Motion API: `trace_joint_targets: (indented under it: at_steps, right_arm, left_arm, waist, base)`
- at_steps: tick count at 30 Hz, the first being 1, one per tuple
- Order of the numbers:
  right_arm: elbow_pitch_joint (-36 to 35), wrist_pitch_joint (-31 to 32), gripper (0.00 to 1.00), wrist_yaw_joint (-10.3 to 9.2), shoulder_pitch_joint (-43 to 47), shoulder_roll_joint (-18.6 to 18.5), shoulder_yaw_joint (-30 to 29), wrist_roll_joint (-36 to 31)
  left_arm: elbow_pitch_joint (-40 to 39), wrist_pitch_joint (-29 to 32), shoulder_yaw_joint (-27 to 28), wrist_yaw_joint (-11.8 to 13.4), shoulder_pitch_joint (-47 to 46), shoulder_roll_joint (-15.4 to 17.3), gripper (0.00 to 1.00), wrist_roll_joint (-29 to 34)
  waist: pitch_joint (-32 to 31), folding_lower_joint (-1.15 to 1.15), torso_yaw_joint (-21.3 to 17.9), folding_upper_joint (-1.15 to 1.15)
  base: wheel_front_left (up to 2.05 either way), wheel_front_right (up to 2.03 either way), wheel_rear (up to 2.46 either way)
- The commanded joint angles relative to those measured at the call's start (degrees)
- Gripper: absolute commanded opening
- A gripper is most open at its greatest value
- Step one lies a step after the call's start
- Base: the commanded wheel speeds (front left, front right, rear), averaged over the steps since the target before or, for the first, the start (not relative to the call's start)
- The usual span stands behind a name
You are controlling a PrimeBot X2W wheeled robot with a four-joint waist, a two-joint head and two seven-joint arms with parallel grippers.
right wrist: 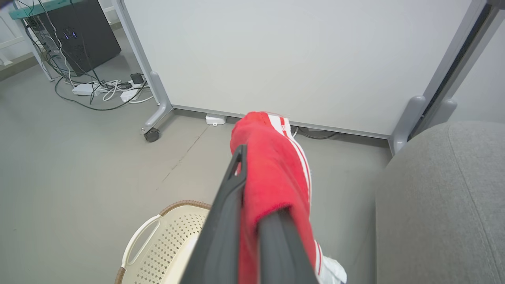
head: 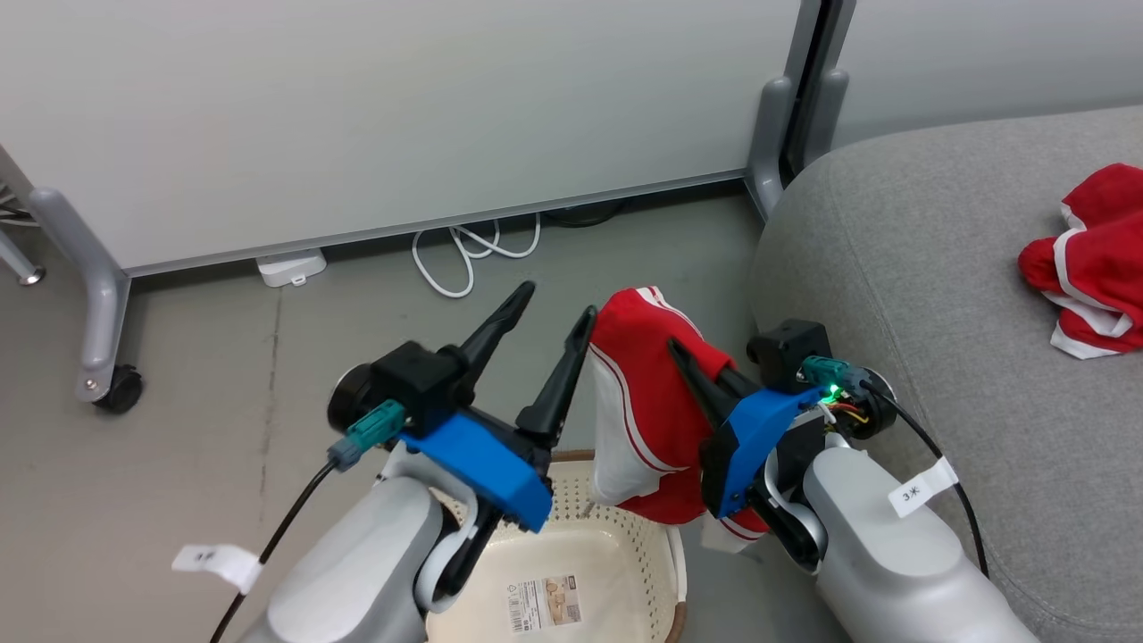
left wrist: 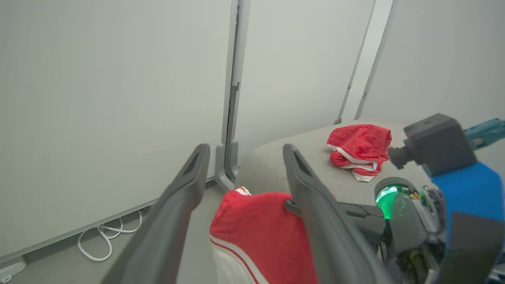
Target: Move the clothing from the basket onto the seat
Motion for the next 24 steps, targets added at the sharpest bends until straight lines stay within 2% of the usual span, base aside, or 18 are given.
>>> trace_joint_targets:
  at_steps: [1,10,17,24]
  right_arm:
    - [-0.6,-0.4,0.0,0.03,-0.3,-0.1,-0.3,-0.1]
    - [-4.2,0.8,0.0,0.03,1.4,-0.6,-2.2,-1.6]
    - [-7.4,1.9,0.0,0.03,2.6,-0.9,-4.2,-2.8]
    - [-10.3,3.0,0.0,0.03,4.1,-0.7,-5.5,-3.6]
  left_arm:
    - [-0.8,-0.2,1.1,0.3,1.4,0.4,1.0,0.8]
    - [-8.7,-0.2,13.4,0.4,15.0,2.4,1.0,8.3]
    - [-10.5,-0.2,17.8,-0.4,20.5,2.9,1.0,12.4]
    - [-11.1,-0.2,19.7,-1.4,21.4,1.4,1.0,14.5]
  waist:
    - [0.1,0.0,0.0,0.0]
    - [0.6,0.0,-1.1,0.0]
    - [1.3,0.0,-2.7,0.0]
    - [1.9,0.0,-6.4,0.0]
  base:
    - [0.0,0.0,0.0]
    - [0.0,0.0,0.0]
    - [0.0,0.0,0.0]
    - [0.0,0.0,0.0]
